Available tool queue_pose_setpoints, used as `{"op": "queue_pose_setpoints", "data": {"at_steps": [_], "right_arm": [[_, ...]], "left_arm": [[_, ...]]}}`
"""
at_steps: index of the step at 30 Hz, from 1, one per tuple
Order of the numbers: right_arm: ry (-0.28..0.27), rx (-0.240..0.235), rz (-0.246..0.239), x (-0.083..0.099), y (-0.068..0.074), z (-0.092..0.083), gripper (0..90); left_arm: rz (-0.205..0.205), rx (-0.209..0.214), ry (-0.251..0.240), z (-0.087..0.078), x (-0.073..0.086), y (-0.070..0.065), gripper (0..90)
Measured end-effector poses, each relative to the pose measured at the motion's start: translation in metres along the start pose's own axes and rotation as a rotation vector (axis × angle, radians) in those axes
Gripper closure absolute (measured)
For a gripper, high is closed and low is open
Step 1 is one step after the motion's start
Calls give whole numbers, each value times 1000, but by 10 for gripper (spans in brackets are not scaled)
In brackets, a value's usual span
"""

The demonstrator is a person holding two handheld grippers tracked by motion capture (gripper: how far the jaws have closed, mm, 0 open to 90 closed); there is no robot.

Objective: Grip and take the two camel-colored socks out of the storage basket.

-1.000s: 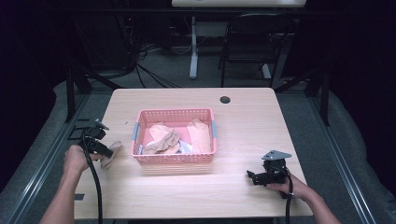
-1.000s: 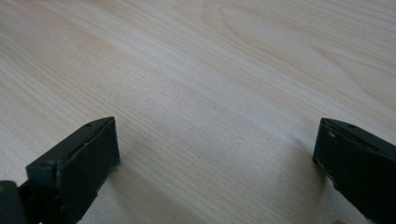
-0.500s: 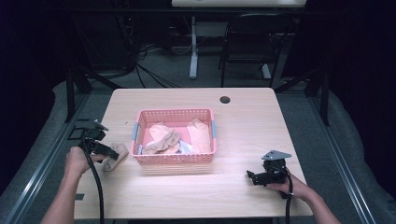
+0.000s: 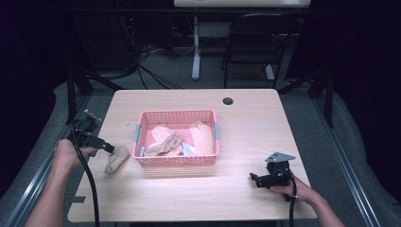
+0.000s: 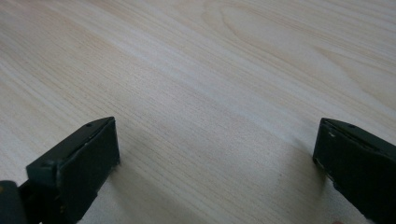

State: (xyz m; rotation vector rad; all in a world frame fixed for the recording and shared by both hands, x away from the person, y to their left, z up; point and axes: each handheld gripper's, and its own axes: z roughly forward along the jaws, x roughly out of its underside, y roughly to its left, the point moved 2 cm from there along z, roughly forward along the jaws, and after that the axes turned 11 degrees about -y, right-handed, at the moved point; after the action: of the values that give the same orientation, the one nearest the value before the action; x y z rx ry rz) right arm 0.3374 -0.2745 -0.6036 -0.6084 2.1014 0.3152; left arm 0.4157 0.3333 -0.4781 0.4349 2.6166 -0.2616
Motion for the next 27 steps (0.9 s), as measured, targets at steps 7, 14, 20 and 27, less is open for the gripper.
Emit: {"op": "queue_pose_setpoints", "data": {"at_steps": [7, 14, 20, 27], "right_arm": [[0, 2, 0, 0, 0, 0, 0], [0, 0, 0, 0, 0, 0, 0], [1, 3, 4, 0, 0, 0, 0], [0, 3, 4, 0, 0, 0, 0]], "left_arm": [[24, -13, -17, -25, -16, -3, 0], [63, -27, -30, -41, -32, -11, 0], [107, -23, -49, -54, -51, -27, 0], [160, -11, -48, -53, -65, -45, 0]]}}
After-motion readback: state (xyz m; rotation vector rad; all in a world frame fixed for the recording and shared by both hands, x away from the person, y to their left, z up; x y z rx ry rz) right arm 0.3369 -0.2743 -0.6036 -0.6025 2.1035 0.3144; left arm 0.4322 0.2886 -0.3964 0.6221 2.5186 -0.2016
